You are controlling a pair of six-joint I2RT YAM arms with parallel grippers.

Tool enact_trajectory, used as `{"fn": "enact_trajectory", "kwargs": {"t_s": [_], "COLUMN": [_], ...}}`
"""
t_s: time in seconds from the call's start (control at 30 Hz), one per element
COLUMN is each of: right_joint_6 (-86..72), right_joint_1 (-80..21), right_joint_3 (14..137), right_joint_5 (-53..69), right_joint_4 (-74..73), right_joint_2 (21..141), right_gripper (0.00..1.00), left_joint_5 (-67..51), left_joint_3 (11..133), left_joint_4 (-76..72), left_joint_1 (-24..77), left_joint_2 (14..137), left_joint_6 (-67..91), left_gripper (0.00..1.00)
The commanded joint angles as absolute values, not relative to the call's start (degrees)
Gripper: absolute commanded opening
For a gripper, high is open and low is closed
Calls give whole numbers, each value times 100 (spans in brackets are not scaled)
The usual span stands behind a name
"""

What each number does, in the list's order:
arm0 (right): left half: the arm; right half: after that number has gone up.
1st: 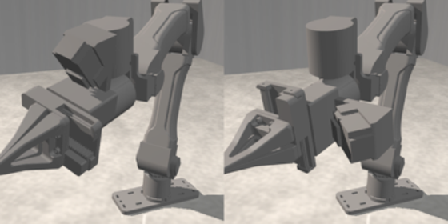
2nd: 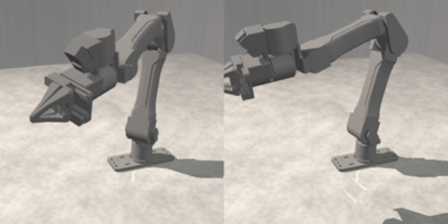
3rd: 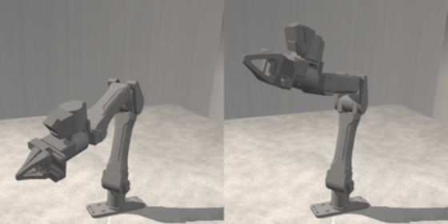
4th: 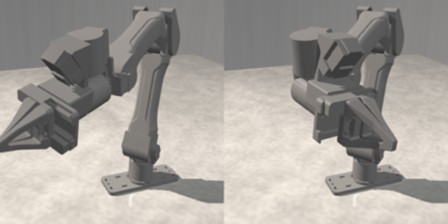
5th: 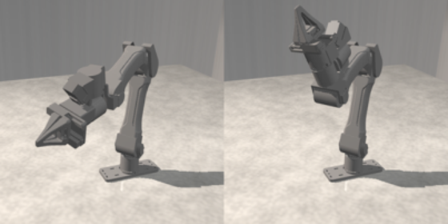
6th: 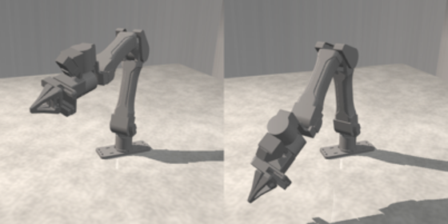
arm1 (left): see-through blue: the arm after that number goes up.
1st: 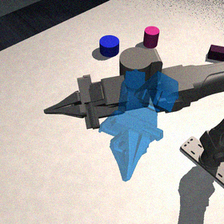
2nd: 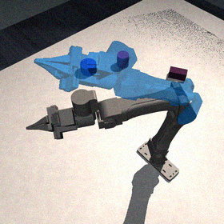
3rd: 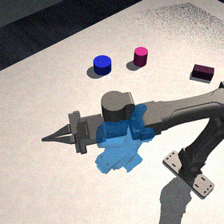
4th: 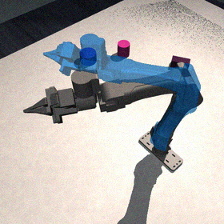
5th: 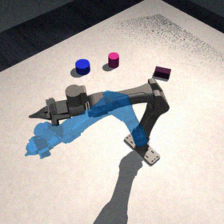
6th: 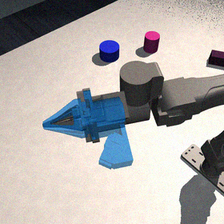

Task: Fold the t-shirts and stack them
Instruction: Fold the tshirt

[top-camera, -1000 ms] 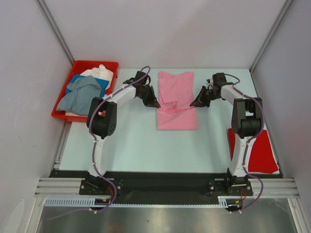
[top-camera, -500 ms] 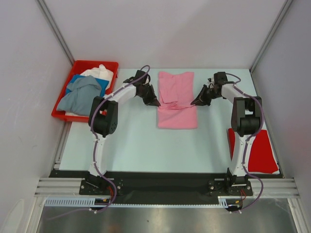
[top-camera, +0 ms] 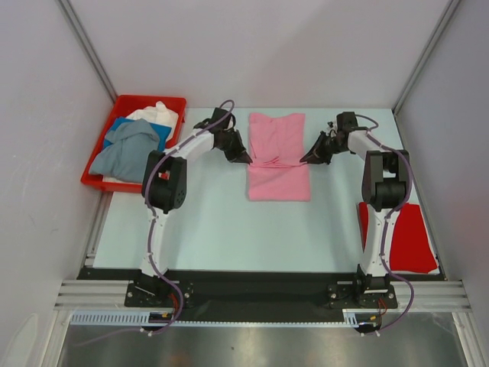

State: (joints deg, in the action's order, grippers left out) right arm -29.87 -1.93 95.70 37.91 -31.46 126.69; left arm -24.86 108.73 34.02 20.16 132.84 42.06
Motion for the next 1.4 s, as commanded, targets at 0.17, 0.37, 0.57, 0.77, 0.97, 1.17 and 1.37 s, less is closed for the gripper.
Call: {"fn": "enact_trajectory", "kwargs": {"t_s": [0.17,0.37,0.57,0.77,0.97,1.17,1.37], "right_joint_6": [-2963,-2199,-1845,-2618,-3357,-3095,-2971], "right_joint_1": [-141,-88,-132,-755,-1116,-1099,-705], "right_joint_3": [10212,11282,10418,8290,7980,7754,6595], "right_joint_5": [3797,2648,2064,4068,5141,5195,5168], "right_joint_4": [-3251,-4759,-4889,-3071,-1968,-2276,-1996], "right_joint_2": [12999,13018,11832,10978,11566,11787,11480], "right_gripper": [10,37,59,48,12,6,6], "left_joint_5": [-2523,-1391,-1866,-3357,-3534,-3174,-3129], "left_joint_3": [11557,11751,10771,8844,8463,8280,7384], "left_joint_4": [3612,4104,4018,1787,1229,1923,1793], "left_joint_1": [1890,1925,2231,2828,3015,2971,2865], "left_joint_2": [13676,13027,11700,11355,11969,12120,11928], "left_joint_6": [4201,3578,3058,3963,4158,3789,3613], "left_gripper": [14,60,66,22,11,11,10]}}
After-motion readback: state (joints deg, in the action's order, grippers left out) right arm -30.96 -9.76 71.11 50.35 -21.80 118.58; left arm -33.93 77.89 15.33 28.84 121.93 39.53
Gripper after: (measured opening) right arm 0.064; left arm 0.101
